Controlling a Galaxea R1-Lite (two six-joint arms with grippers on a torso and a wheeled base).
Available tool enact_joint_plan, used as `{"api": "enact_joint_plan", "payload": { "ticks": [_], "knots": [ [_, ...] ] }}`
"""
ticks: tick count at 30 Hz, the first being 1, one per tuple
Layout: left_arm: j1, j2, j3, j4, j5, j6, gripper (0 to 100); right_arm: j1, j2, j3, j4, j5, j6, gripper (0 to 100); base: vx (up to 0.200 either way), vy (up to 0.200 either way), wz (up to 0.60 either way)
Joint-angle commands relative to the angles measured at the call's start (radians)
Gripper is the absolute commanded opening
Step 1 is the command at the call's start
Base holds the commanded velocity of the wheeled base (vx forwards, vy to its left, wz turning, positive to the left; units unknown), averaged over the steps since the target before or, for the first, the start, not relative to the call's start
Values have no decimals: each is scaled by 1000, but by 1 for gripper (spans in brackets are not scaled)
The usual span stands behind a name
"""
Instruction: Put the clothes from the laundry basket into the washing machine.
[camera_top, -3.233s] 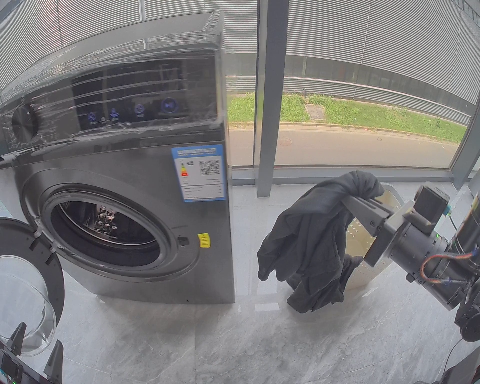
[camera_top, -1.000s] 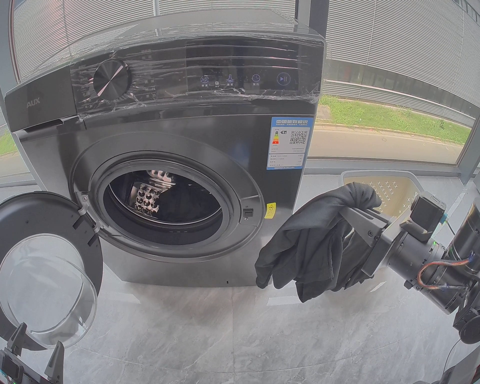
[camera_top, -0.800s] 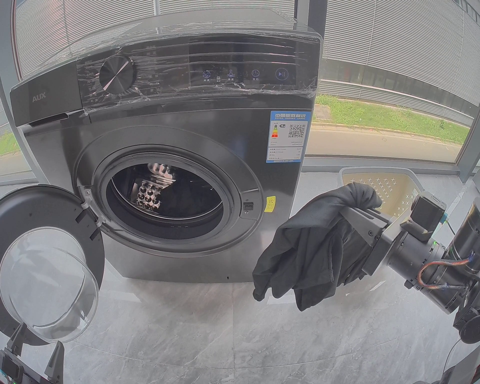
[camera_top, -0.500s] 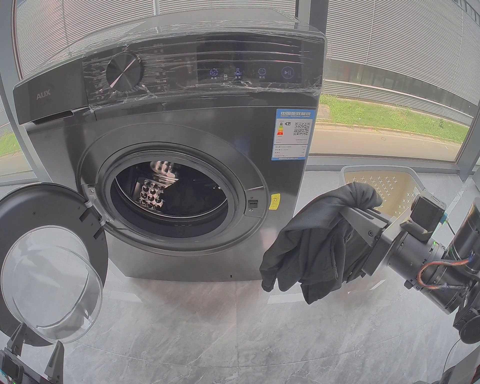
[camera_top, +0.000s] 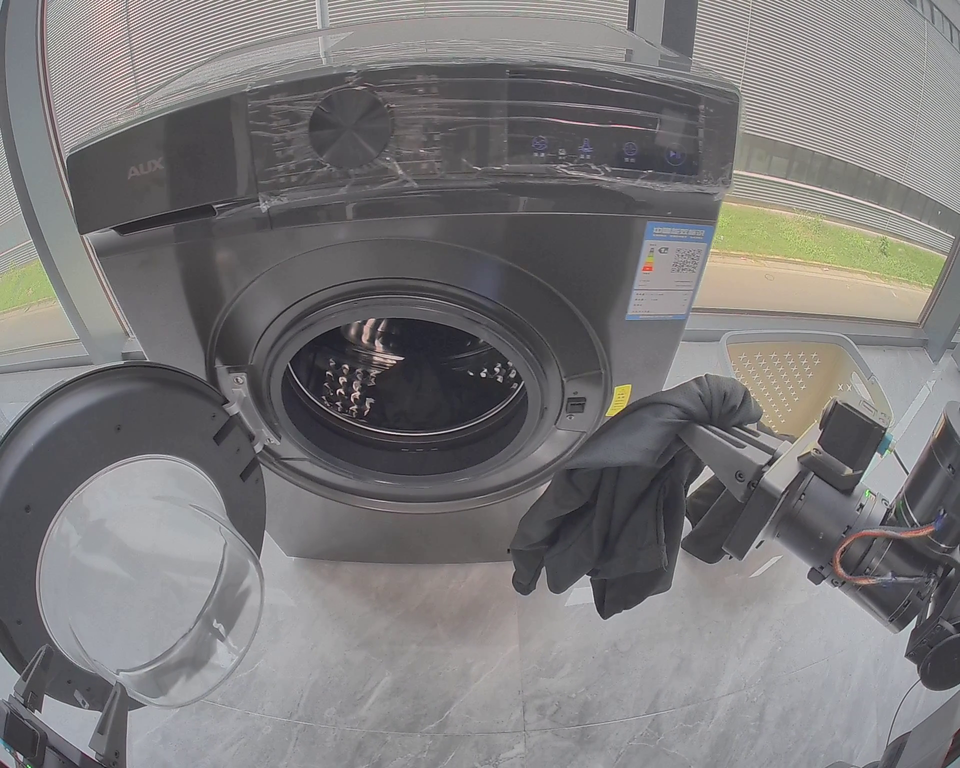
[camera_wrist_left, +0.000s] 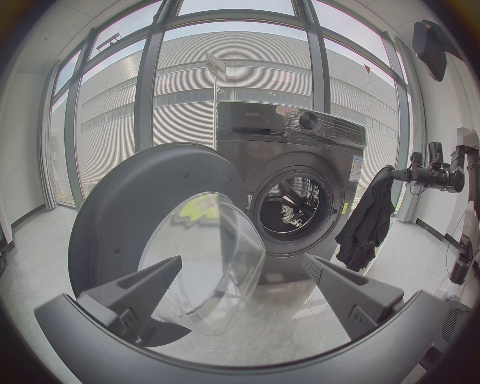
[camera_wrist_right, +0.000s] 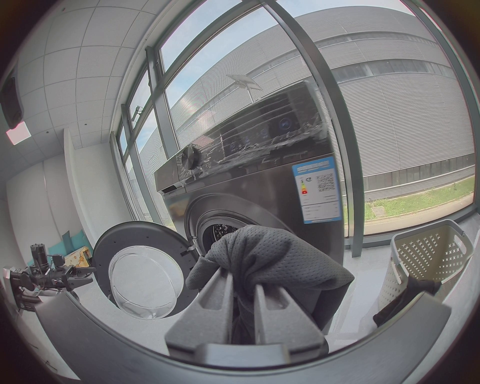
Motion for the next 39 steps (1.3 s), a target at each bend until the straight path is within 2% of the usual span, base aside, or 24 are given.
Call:
{"api": "enact_joint_plan", "payload": {
  "ticks": [1, 3, 5, 9, 15, 20, 25, 31, 34, 36, 39],
  "knots": [
    [0, -18, 16, 0, 1, 0, 100, 0, 2, 13, 2, 10, 0, 0, 0, 0, 0],
    [0, -18, 16, 0, 1, 3, 100, 0, -1, 26, 0, 34, -3, 0, 0, 0, 0],
    [0, -18, 18, -2, 1, 4, 100, 0, -4, 33, 0, 40, -3, 0, 0, 0, 0],
    [0, -18, 18, 0, 4, 20, 100, 2, -4, 62, 2, 42, -3, 0, 0, 0, 0],
    [0, -18, 18, -2, 2, 16, 100, 26, -6, 72, -1, 42, -1, 0, 0, 0, 0],
    [2, -18, 18, 0, 7, 29, 100, 33, -4, 75, -1, 42, -1, 0, 0, 0, 0],
    [2, -18, 18, 0, 7, 29, 100, 34, -6, 82, 3, 42, -3, 0, 0, 0, 0],
    [2, -18, 18, 0, 7, 27, 100, 71, -9, 85, 5, 42, -1, 0, 0, 0, 0],
    [5, -18, 18, -3, -1, 64, 100, 92, 8, 70, -1, 42, -1, 0, 0, 0, 0],
    [5, -18, 15, -15, -28, 78, 100, 95, 17, 67, -4, 40, -1, 0, 0, 0, 0],
    [6, 8, -156, -83, -188, 41, 100, 100, 45, 39, -3, 34, 5, 0, 0, 0, 0]
  ]
}}
